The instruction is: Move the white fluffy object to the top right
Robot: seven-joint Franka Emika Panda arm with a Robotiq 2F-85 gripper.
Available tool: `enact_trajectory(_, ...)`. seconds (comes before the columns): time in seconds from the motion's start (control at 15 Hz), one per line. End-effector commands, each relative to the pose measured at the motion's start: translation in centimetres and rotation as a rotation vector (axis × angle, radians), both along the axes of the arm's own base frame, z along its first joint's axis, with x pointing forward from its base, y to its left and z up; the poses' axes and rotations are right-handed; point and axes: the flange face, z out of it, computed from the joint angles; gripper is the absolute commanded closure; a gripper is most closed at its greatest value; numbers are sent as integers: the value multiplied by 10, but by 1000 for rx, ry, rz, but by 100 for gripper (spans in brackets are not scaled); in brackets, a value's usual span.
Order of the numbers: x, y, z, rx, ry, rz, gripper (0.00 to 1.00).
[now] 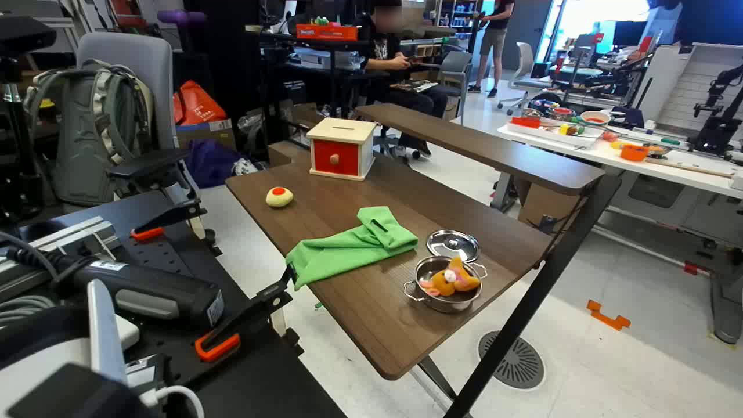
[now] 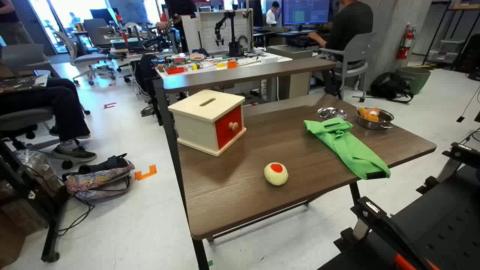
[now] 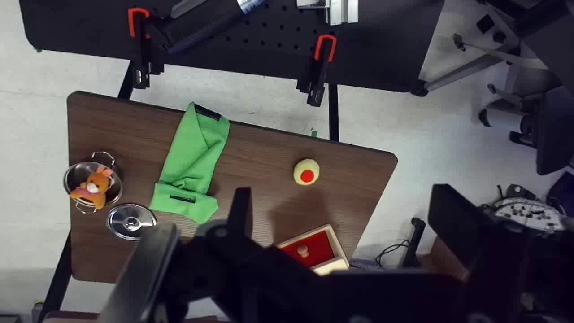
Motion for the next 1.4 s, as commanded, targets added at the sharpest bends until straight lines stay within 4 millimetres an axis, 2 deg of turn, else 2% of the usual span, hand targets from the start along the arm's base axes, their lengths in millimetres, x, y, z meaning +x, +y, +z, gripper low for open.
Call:
enact_trajectory(0.0, 0, 0, 1, 0, 0, 0, 0)
enact_trajectory(0.27, 0, 0, 2, 0, -2, 0, 0)
enact_trajectory(0.4, 12, -1, -5, 0, -15, -20, 0)
enact_trajectory(0.67, 44, -8, -32, 19, -39, -69, 0)
enact_trajectory(0.93, 81, 1, -79, 30, -24, -78, 0)
enact_trajectory(1.33, 144, 48, -153, 46, 20, -88, 0)
